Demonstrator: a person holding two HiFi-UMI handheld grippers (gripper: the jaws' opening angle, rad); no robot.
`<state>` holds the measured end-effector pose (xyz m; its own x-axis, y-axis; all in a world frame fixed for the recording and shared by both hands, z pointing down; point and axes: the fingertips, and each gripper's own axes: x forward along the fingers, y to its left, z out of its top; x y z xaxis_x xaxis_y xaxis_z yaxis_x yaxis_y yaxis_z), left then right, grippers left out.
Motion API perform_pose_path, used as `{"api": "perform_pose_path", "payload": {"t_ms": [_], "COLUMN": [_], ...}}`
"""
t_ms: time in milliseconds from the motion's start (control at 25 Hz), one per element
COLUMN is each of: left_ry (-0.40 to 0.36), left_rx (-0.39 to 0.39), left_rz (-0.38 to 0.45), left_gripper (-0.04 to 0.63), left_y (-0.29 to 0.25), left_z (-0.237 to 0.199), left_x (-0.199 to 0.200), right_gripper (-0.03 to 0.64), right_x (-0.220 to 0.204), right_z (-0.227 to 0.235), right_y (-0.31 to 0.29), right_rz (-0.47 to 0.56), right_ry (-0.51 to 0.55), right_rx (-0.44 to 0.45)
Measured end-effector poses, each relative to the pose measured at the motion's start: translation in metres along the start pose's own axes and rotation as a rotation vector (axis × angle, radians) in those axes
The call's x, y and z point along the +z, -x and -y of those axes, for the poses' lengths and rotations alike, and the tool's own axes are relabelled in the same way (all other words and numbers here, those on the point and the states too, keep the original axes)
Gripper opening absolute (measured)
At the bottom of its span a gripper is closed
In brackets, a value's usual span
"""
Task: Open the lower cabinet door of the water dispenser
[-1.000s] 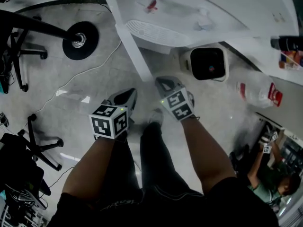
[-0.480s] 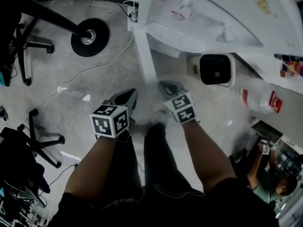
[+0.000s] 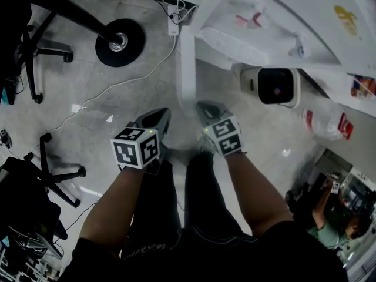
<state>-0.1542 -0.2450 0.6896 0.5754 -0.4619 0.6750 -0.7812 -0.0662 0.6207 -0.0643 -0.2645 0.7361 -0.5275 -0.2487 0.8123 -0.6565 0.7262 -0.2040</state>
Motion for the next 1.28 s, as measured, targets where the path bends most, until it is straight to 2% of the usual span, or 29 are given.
{"api": "perform_pose_path", "payload": {"t_ms": [1000, 1280], "left_ry": [-0.038, -0.038], "left_rx": [0.000, 0.004], "left_rz": [-0.035, -0.033], "left_gripper": [0.000, 0.000], "left_y": [0.068, 0.085], "left_z": [-0.098, -0.119], "left_x": [0.023, 0.026], "right_gripper": [0.012, 0.012], "right_x": [0.070, 0.089], "right_z": [-0.080, -0.092], "right_y": [-0.066, -0.081], "right_rz": [0.024, 0.031], "right_ry": [-0.084, -0.067], "right_rx": [-0.055, -0.064]}}
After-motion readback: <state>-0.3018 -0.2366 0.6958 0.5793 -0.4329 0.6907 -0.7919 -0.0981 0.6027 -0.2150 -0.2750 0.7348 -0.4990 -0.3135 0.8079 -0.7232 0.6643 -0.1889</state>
